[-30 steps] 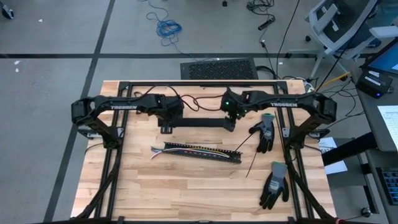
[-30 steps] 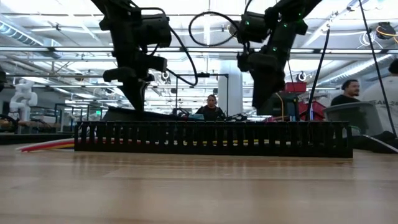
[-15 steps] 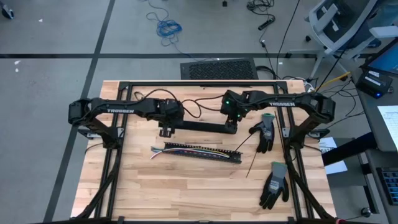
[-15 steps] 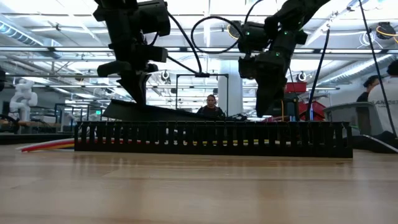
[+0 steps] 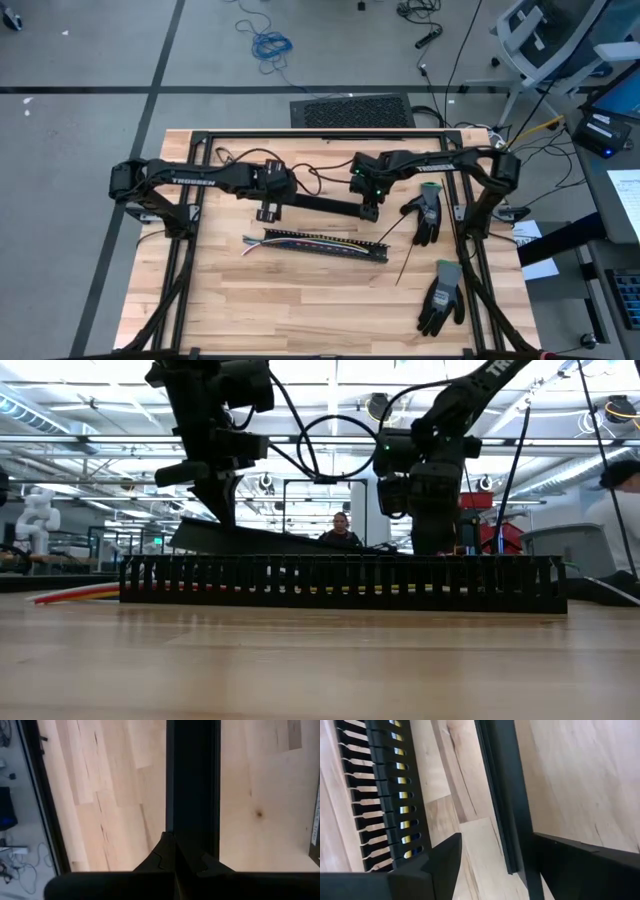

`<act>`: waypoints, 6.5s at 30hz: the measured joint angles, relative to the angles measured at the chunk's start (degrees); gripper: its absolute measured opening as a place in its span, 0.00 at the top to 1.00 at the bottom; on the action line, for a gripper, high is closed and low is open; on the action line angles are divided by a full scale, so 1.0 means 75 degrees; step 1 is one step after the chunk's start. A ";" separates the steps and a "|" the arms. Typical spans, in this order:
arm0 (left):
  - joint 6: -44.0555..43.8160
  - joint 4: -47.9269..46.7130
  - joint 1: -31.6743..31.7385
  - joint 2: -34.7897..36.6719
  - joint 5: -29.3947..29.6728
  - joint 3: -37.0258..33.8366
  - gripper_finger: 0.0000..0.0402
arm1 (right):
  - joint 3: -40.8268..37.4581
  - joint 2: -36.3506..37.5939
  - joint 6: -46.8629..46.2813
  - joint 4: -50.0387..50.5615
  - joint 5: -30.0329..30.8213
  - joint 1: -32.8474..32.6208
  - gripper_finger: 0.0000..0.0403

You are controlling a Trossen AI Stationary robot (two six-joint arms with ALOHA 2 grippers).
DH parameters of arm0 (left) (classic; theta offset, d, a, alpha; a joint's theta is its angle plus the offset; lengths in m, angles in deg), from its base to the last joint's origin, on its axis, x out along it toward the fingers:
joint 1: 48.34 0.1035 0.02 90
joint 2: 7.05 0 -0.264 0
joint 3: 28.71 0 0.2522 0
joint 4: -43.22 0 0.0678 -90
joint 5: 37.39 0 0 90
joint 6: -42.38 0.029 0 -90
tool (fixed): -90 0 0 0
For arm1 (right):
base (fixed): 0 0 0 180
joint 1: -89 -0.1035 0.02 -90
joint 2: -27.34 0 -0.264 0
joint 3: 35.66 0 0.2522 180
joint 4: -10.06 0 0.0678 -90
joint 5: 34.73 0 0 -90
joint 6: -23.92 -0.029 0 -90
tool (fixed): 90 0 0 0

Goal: Ziptie cables
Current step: Close the black cable duct cover

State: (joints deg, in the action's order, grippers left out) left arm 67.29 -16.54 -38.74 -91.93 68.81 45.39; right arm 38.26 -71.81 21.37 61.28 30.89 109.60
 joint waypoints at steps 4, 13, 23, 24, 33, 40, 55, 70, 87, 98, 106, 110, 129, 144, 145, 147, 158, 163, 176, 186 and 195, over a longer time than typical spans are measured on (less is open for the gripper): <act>-0.0012 0.0000 0.0000 0.0000 0.0105 0.0000 1.00 | 0.0000 -0.0032 0.0026 -0.0014 0.0011 0.0000 0.46; -0.0023 0.0042 0.0000 0.0000 0.0475 0.0000 1.00 | 0.0000 -0.0009 -0.0025 -0.0026 0.0062 -0.0024 0.86; -0.0077 0.0387 0.0015 0.0000 0.0600 0.0000 1.00 | 0.0000 0.0006 -0.0457 0.0064 0.0423 -0.0313 0.99; -0.0056 0.0397 0.0015 0.0000 0.0628 0.0002 1.00 | 0.0000 0.0017 -0.0544 0.0115 0.0510 -0.0343 0.99; -0.0825 0.0395 0.0928 0.1487 -0.0538 0.0513 1.00 | 0.0856 0.0485 -0.0314 0.1948 0.3281 -0.0762 1.00; -0.1945 0.0458 0.1945 0.2525 -0.2462 0.0516 1.00 | 0.2155 0.0796 -0.0288 0.2741 0.4928 -0.1327 1.00; -0.2111 0.0691 0.2538 0.2702 -0.2838 0.0510 1.00 | 0.2990 0.0822 -0.0268 0.3978 0.5476 -0.1763 1.00; -0.3617 0.0849 0.3758 0.3450 -0.4104 0.0378 1.00 | 0.2990 0.1693 -0.0720 0.4095 0.6022 -0.1764 1.00; -0.5639 0.2142 0.3768 0.5822 -0.4154 -0.2369 1.00 | 0.2990 0.2171 -0.1143 0.3996 0.6720 -0.2350 1.00; -0.5561 0.4313 0.3771 0.6829 -0.3259 -0.4090 1.00 | 0.2920 0.2171 -0.1513 0.3475 0.7259 -0.3002 1.00; -0.4246 0.4333 0.3766 0.6761 -0.3164 -0.3825 1.00 | 0.2917 0.2168 -0.0183 0.3671 0.5889 -0.3109 0.98; -0.4208 0.4476 0.3768 0.6789 -0.2870 -0.3488 1.00 | 0.2920 0.2168 -0.1643 0.3407 0.5791 -0.3166 0.98; -0.3627 0.2776 0.3768 0.7213 -0.2872 -0.2777 0.83 | 0.2601 0.2050 -0.1344 0.2458 0.5806 -0.3030 0.95; -0.3662 0.2287 0.3768 0.7168 -0.2734 -0.2780 0.82 | 0.0224 0.1231 -0.2418 -0.1369 0.3931 -0.1072 0.61; -0.3566 0.1894 0.3766 0.7150 -0.2739 -0.2777 0.82 | 0.0212 0.1154 -0.2391 -0.1251 0.3641 -0.0895 0.59; -0.3053 0.0968 0.3717 0.7031 -0.2905 -0.2780 0.82 | 0.0210 0.1056 -0.2226 -0.0985 0.3109 -0.0604 0.55; -0.3777 0.1422 0.3453 0.6286 -0.3011 -0.2783 0.82 | 0.0245 0.0635 0.0015 -0.2972 0.2835 -0.0782 0.39; -0.4278 0.2057 0.3401 0.6336 -0.2979 -0.2783 0.82 | 0.1118 -0.0667 0.0662 -0.3335 0.2818 -0.1140 0.35; -0.4479 0.2081 0.3401 0.6336 -0.2926 -0.2783 0.82 | 0.5940 -0.4050 0.1803 0.0275 0.2703 -0.1522 0.32; -0.4453 0.2072 0.3401 0.6459 -0.2926 -0.2783 0.82 | 0.6845 -0.4411 0.1945 0.0627 0.1881 -0.1830 0.32; -0.4459 0.2072 0.3401 0.6545 -0.2926 -0.2783 0.82 | 0.6841 -0.4718 0.1953 0.0142 0.2644 -0.1767 0.32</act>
State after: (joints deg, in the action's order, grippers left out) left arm 33.84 -1.00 -13.23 -42.84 46.87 24.52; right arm 89.57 -107.20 36.02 62.34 50.71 96.35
